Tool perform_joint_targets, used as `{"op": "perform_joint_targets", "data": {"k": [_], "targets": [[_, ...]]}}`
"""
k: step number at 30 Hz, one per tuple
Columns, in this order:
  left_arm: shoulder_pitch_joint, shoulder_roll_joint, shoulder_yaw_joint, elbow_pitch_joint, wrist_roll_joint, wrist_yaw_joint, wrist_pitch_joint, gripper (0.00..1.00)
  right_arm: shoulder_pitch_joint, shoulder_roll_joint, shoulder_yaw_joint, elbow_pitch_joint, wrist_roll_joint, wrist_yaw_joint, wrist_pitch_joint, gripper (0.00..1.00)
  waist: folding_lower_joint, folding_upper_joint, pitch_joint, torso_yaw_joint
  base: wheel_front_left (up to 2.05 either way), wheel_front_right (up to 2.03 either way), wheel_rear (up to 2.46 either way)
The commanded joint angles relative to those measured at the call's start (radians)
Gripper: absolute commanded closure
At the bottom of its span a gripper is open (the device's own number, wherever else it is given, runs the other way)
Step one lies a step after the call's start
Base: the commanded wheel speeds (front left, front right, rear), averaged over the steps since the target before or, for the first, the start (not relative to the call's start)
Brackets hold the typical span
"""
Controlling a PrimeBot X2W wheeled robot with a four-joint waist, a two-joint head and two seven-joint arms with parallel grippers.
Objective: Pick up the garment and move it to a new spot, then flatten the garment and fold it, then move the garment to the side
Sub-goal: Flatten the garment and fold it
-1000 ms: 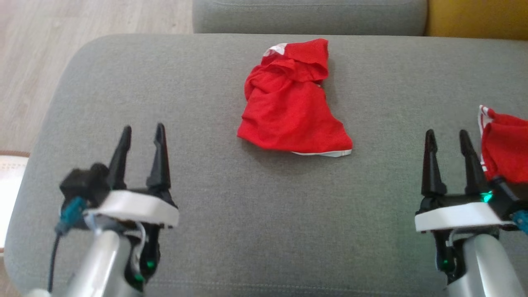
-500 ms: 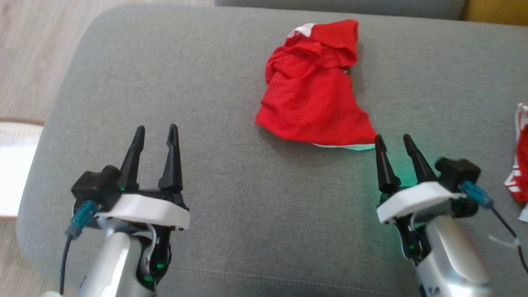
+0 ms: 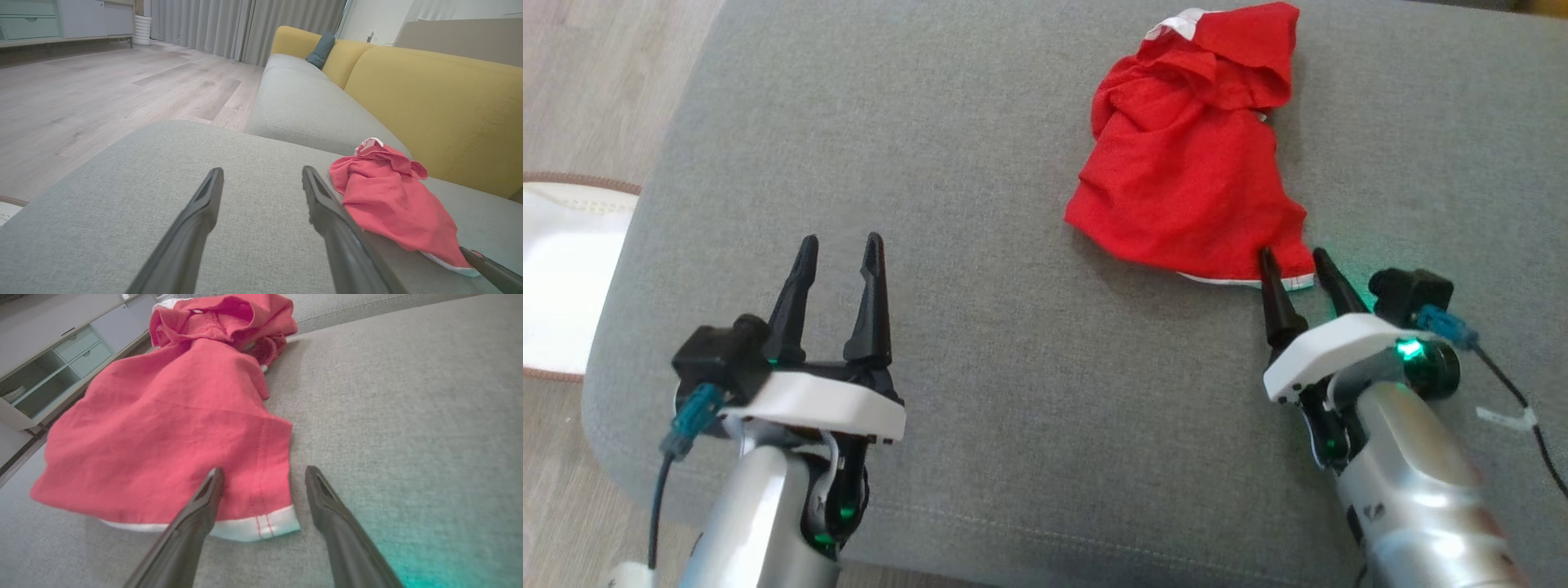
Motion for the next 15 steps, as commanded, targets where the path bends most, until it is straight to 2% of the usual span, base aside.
{"op": "perform_joint_targets", "data": {"k": [1,2,8,15], "targets": [[-0.050,0.002,0.043,-0.027,0.013,-0.004,-0.012,0.00,-0.038,0.003,0.032,0.004,0.002,-0.001,-0.007,0.31,0.0000,0.0000,0.006,0.003,0.00,0.00,0.00],[-0.050,0.000,0.047,-0.026,0.015,-0.005,-0.012,0.00,-0.046,0.003,0.038,0.016,0.005,-0.001,-0.006,0.98,0.0000,0.0000,0.008,0.003,0.00,0.00,0.00],[-0.046,-0.009,0.071,-0.016,0.029,-0.012,-0.012,0.00,-0.083,0.003,0.051,0.065,0.012,-0.001,-0.016,1.00,0.0000,0.0000,-0.002,-0.020,0.00,0.00,0.00],[-0.038,-0.017,0.091,-0.005,0.037,-0.025,-0.012,0.00,-0.098,-0.002,-0.001,0.082,-0.034,-0.001,-0.044,1.00,0.0000,0.0000,-0.041,-0.059,0.00,0.00,0.00]]}}
